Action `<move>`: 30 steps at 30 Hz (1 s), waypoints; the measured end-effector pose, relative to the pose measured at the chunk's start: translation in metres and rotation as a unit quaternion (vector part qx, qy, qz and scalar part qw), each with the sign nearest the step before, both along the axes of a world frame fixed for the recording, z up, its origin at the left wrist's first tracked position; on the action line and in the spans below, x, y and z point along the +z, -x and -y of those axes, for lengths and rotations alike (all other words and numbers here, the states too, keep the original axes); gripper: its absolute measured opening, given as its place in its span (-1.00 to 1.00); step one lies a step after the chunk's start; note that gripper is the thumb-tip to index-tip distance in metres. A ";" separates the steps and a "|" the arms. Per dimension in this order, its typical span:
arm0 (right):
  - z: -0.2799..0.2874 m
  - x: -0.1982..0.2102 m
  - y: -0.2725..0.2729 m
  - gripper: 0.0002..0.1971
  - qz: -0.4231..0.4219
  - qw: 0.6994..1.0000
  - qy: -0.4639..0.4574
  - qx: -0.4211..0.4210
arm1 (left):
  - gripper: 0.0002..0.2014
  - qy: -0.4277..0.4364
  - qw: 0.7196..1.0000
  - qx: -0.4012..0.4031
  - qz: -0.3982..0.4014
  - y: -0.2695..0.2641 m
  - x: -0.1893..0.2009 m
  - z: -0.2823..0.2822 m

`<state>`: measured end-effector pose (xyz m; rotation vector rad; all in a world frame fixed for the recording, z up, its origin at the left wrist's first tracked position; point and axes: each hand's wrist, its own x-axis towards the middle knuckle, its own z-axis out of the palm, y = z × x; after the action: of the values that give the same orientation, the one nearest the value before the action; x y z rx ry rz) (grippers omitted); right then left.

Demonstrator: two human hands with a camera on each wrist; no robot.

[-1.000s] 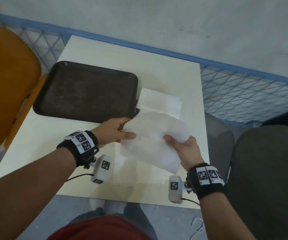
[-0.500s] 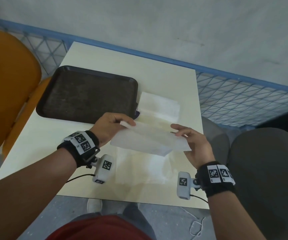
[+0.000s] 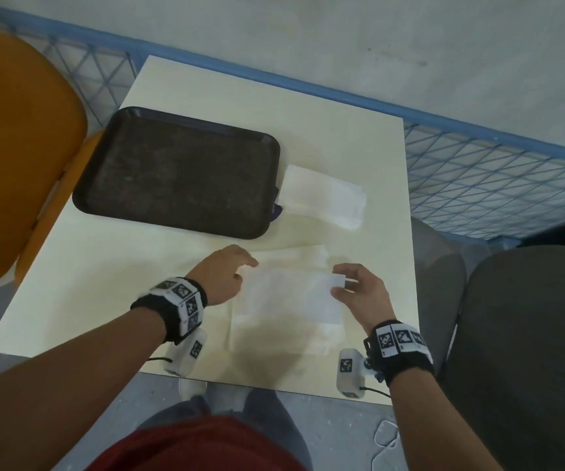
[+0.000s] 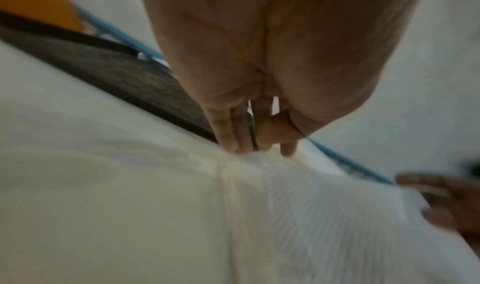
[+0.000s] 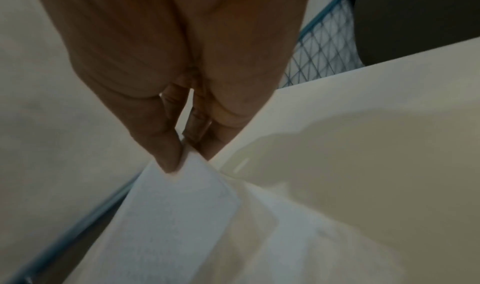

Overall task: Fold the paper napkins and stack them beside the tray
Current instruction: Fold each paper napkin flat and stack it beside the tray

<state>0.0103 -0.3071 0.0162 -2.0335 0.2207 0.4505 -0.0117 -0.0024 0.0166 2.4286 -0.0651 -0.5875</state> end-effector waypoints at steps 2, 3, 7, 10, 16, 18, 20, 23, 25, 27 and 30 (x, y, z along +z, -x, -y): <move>-0.003 -0.019 0.003 -0.64 0.024 0.990 0.129 0.051 | -0.44 -0.038 0.998 -0.045 0.012 0.009 -0.017 0.017; -0.008 -0.026 0.008 -0.60 0.059 0.978 0.184 0.082 | -0.41 -0.058 0.995 -0.077 0.024 0.012 -0.022 0.027; -0.042 -0.043 0.029 -0.43 0.113 0.912 0.297 0.259 | -0.38 -0.132 0.979 -0.140 0.062 0.020 -0.040 0.059; -0.069 -0.048 0.044 -0.35 0.070 0.874 0.329 0.350 | -0.44 -0.170 0.972 -0.139 0.080 0.018 -0.043 0.068; -0.031 -0.056 0.045 -0.24 0.002 0.882 0.390 0.264 | -0.51 -0.209 0.972 -0.080 0.071 0.002 -0.043 0.065; -0.012 -0.052 0.041 -0.25 -0.018 0.886 0.393 0.244 | -0.64 -0.179 0.983 -0.025 0.029 -0.008 -0.040 0.061; -0.002 -0.046 0.035 -0.26 -0.010 0.891 0.385 0.241 | -0.79 -0.131 0.991 0.008 -0.016 -0.018 -0.036 0.057; -0.005 -0.036 0.023 -0.30 0.080 0.909 0.338 0.231 | -0.90 -0.039 0.999 0.001 -0.015 -0.025 -0.025 0.057; -0.014 -0.029 0.013 -0.43 0.135 0.921 0.274 0.241 | -0.88 0.004 1.000 -0.013 0.023 -0.026 -0.015 0.058; -0.021 -0.022 -0.002 -0.67 0.131 0.928 0.225 0.266 | -0.86 0.037 0.998 0.012 0.053 -0.025 -0.007 0.052; -0.017 -0.013 -0.032 -0.81 0.096 0.947 0.176 0.251 | -0.77 0.060 0.989 0.115 0.077 -0.021 -0.011 0.033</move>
<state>0.0422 -0.2900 0.0036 -2.4704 -0.3743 0.5470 0.0097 -0.0354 0.0058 2.3180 0.1131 -0.2842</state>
